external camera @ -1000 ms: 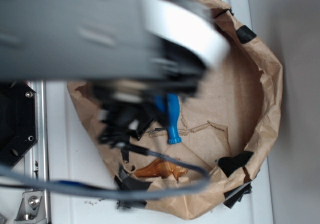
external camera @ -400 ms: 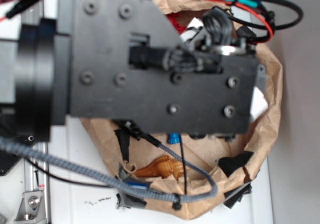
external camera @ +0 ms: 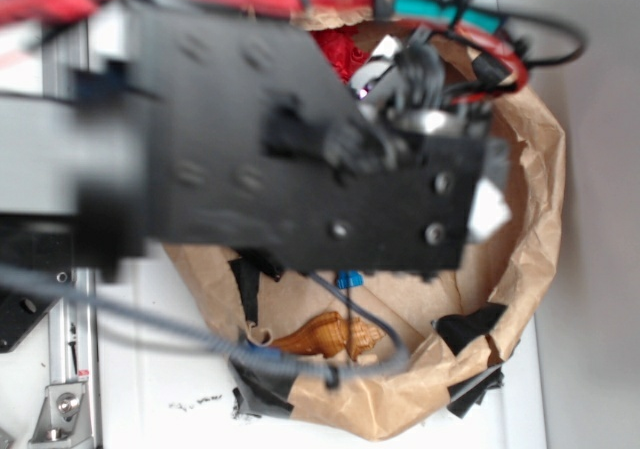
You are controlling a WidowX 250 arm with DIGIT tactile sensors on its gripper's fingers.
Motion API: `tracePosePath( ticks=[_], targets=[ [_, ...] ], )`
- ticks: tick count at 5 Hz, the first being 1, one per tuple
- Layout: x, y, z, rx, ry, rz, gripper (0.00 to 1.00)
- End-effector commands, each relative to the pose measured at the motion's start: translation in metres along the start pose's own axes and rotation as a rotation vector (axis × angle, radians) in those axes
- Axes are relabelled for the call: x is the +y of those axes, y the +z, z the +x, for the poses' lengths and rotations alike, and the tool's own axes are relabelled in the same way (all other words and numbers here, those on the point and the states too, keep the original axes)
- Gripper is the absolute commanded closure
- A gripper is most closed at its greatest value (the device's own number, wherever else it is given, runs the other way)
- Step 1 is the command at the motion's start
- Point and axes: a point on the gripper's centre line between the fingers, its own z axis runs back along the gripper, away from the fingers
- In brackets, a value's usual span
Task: Grab the red paper.
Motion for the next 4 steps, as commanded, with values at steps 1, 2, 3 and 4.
tracePosePath(
  ticks=[1, 2, 3, 4],
  targets=[
    [0.011, -0.047, -0.003, 0.118, -0.195, 0.182, 0.00],
    [0.028, -0.063, -0.021, 0.153, -0.184, 0.122, 0.00],
    [0.036, -0.063, -0.030, 0.132, -0.189, 0.105, 0.00],
    [0.043, -0.067, -0.037, 0.126, -0.179, 0.077, 0.00]
  ],
)
